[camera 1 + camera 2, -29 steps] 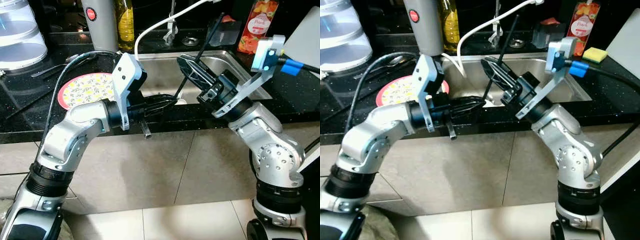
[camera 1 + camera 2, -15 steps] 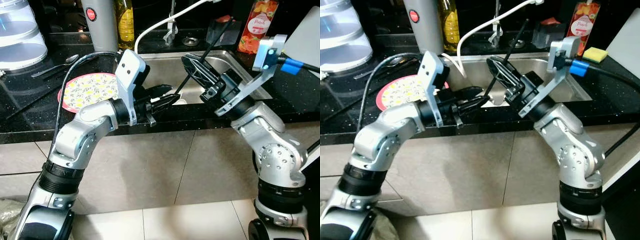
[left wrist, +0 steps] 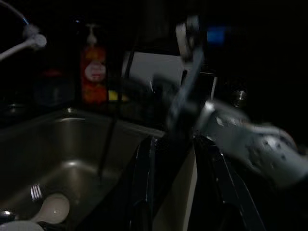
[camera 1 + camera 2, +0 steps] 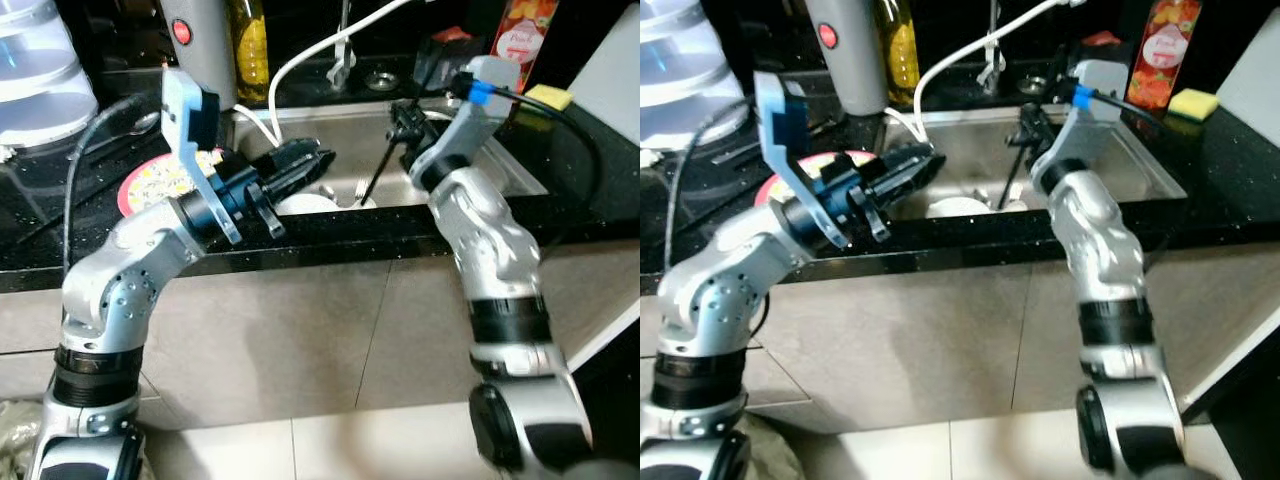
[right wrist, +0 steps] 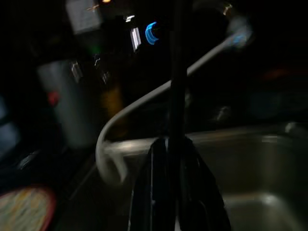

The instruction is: Kitchen organization

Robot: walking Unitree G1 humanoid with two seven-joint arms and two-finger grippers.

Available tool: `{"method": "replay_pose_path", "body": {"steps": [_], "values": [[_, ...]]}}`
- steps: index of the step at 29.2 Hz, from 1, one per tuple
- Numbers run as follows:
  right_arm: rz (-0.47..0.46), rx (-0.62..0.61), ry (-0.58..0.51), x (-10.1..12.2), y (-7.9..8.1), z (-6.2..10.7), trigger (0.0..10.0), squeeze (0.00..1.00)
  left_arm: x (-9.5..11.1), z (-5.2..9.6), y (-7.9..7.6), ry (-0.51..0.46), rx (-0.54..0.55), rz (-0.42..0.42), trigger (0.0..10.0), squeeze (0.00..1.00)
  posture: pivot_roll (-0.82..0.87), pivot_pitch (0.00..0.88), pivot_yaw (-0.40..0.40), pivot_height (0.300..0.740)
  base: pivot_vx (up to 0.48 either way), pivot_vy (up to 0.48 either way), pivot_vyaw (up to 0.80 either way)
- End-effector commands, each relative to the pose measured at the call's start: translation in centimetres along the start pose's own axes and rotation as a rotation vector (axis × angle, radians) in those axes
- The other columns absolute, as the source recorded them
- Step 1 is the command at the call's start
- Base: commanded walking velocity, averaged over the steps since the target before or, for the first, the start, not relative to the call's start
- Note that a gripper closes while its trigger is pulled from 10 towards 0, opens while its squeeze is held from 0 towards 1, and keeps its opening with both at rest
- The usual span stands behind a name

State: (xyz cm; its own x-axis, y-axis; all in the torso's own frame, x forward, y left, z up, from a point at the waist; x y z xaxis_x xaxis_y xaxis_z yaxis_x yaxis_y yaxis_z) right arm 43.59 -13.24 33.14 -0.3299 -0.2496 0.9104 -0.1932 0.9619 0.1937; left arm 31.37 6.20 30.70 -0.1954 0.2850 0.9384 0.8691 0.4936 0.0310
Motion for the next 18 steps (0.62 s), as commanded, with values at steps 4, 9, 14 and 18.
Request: {"method": "replay_pose_path", "body": {"steps": [4,9,14,18], "values": [[0.196,-0.16,-0.089,1.1,-1.9,-2.2,10.0,0.0,-0.9,0.1,0.3,0.031,0.05,0.013,10.0,0.0,0.07,0.0,0.025,0.74,0.0,0.0,0.0],[0.377,-0.077,0.099,-3.4,-0.9,-2.8,10.0,0.0,-5.0,0.8,4.0,0.235,0.282,0.038,10.0,0.0,0.09,0.0,-0.01,0.74,0.0,0.0,0.0],[0.4,-0.04,0.103,-4.7,-0.4,-2.6,10.0,1.0,-5.9,1.9,6.4,0.255,0.446,0.052,10.0,0.0,0.11,0.0,-0.023,0.74,0.0,0.0,0.0],[0.268,-0.05,-0.147,0.4,0.1,-3.1,10.0,0.0,-6.0,2.2,6.0,0.262,0.437,0.053,10.0,0.0,0.11,0.0,-0.024,0.74,0.0,0.0,0.0]]}}
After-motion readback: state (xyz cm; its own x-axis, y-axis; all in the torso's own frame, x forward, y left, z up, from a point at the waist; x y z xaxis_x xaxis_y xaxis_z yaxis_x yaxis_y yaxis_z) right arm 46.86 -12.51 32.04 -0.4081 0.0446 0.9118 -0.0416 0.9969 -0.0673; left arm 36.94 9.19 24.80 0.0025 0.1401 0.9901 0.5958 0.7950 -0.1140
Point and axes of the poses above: a point about 5 cm out from each wrist's last joint towards the gripper, its own z axis pointing back from the gripper into the wrist, its own x axis along the axis of the wrist's last joint, y = z × x, the point moved 6 cm from there along -z, pointing out of the wrist towards the gripper, and after that the axes turned 3 degrees about -z, right-handed, at the moved point
